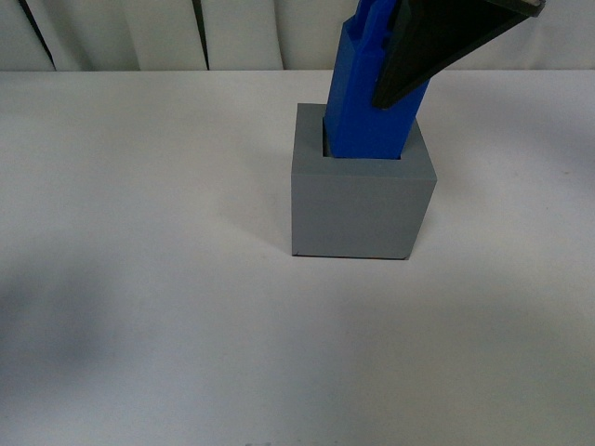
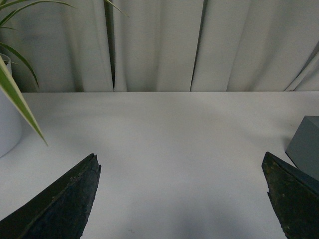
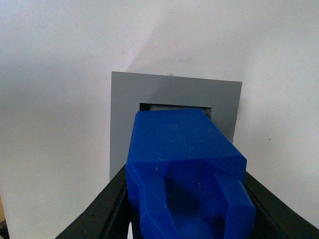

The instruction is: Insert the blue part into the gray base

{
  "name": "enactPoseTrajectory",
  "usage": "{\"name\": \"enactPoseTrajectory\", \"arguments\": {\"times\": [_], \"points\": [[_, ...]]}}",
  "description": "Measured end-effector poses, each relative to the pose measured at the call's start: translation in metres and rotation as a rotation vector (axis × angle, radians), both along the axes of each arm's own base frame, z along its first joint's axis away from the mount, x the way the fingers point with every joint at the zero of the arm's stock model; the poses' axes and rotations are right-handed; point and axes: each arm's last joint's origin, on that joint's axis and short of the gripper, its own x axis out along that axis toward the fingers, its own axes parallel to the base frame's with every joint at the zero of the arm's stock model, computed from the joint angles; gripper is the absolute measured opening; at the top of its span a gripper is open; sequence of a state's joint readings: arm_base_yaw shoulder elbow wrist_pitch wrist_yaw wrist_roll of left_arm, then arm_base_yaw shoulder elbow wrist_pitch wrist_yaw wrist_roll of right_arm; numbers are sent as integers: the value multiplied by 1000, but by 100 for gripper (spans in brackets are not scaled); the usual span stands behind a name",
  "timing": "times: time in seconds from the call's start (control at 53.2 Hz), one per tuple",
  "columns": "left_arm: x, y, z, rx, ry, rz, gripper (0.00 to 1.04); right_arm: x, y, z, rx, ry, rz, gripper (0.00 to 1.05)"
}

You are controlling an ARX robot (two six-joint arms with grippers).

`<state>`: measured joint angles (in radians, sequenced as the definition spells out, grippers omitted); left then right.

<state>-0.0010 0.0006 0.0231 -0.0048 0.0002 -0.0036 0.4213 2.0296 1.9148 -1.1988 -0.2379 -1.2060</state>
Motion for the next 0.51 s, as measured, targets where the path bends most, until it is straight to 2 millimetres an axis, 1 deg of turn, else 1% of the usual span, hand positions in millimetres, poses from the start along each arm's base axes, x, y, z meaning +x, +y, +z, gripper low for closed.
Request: {"name": "enactPoseTrajectory", "arguments": {"times": [0.508], "points": [[0, 0, 0, 0, 0, 0, 99, -2, -2, 1, -4, 6, -2, 48]]}}
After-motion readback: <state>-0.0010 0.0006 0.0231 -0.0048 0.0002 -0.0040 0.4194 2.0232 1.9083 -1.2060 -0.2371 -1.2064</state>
